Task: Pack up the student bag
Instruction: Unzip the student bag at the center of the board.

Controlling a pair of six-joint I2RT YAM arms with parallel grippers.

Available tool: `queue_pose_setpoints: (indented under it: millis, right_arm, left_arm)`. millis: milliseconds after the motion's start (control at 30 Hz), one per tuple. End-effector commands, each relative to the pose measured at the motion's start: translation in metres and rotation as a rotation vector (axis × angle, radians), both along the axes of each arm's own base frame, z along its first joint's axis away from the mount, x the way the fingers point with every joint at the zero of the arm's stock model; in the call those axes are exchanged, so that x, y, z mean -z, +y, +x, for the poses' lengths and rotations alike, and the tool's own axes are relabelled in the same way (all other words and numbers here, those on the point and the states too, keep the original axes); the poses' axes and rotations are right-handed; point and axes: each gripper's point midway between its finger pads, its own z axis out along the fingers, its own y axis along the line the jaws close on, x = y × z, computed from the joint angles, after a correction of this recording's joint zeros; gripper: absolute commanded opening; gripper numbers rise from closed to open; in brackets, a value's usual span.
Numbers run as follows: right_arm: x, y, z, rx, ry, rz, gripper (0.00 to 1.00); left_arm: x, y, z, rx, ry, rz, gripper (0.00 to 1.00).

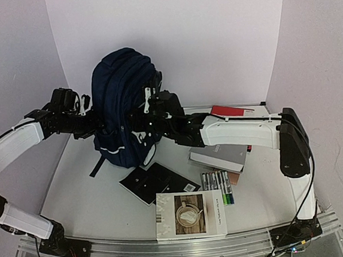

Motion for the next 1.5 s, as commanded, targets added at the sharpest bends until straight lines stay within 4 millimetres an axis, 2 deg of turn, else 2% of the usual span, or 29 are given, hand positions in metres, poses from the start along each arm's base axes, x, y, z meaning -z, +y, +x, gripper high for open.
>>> queue_pose_setpoints:
  millis: [0, 233, 367, 467, 600, 733, 867, 1100, 1467]
  right_arm:
    - [-0.008, 0.001, 0.007, 0.033, -0.022, 0.006, 0.32]
    - [-0.008, 0.002, 0.007, 0.031, -0.026, 0.006, 0.16]
    - [-0.008, 0.002, 0.007, 0.025, -0.028, 0.003, 0.11]
    - [-0.007, 0.002, 0.007, 0.023, -0.029, -0.003, 0.08]
    - [-0.006, -0.002, 0.005, 0.025, -0.029, -0.011, 0.04]
    - [-0.006, -0.004, -0.002, -0.005, -0.046, -0.039, 0.02]
    - [-0.007, -0.006, -0.012, -0.067, -0.082, -0.076, 0.01]
    - [0.006, -0.002, -0.029, -0.173, -0.098, -0.117, 0.0]
    - [0.009, -0.002, -0.047, -0.264, -0.102, -0.09, 0.0]
  left_arm:
    - [0.004, -0.002, 0.009, -0.006, -0.001, 0.002, 0.33]
    - [0.02, -0.006, 0.013, 0.001, 0.037, 0.001, 0.29]
    - [0.021, -0.011, 0.015, 0.015, 0.038, -0.014, 0.2]
    - [0.013, -0.011, 0.015, 0.015, 0.018, -0.026, 0.1]
    - [-0.011, -0.014, 0.013, 0.035, -0.034, -0.058, 0.0]
    - [-0.035, -0.017, 0.01, 0.062, -0.078, -0.073, 0.0]
    - [-0.067, -0.027, 0.006, 0.119, -0.128, -0.122, 0.0]
    - [-0.138, -0.047, 0.001, 0.238, -0.241, -0.227, 0.0]
    - [-0.229, -0.062, 0.005, 0.331, -0.416, -0.296, 0.0]
